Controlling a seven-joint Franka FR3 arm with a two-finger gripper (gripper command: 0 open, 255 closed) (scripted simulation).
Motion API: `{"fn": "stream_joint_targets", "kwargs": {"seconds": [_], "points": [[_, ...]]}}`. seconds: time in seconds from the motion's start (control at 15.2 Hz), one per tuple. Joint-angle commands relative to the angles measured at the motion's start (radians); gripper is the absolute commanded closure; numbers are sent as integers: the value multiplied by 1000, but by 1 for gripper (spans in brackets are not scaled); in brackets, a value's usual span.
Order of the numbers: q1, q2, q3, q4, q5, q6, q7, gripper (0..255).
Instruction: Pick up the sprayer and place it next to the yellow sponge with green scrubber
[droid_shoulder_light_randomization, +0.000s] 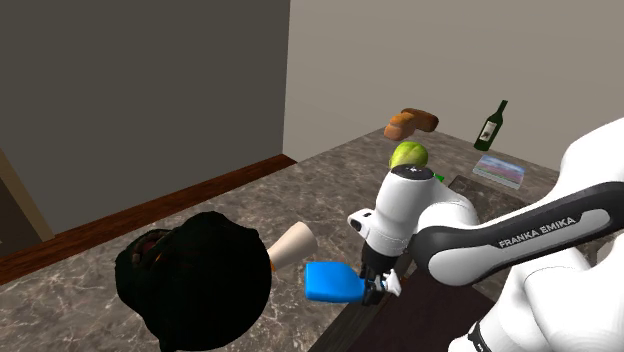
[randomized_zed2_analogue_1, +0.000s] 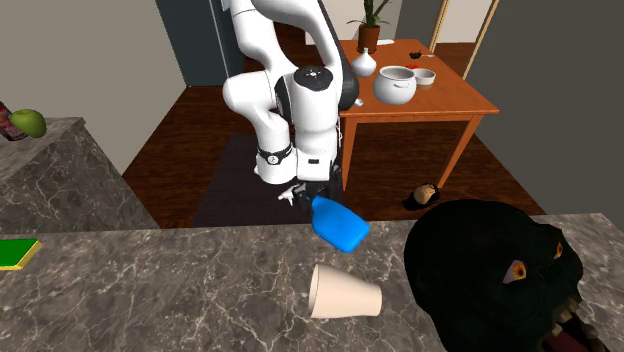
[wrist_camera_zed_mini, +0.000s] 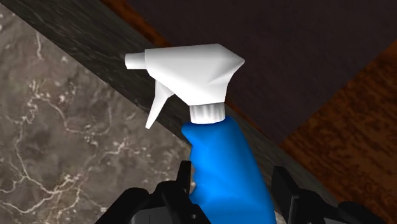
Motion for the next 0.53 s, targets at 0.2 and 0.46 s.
{"fn": "stream_joint_targets", "kwargs": {"seconds": [0.2,0.46], "points": [[-4,-70,-5,32,-10,-102,5,255],[-6,-117,-9,62,-17,-179,9,255]]}}
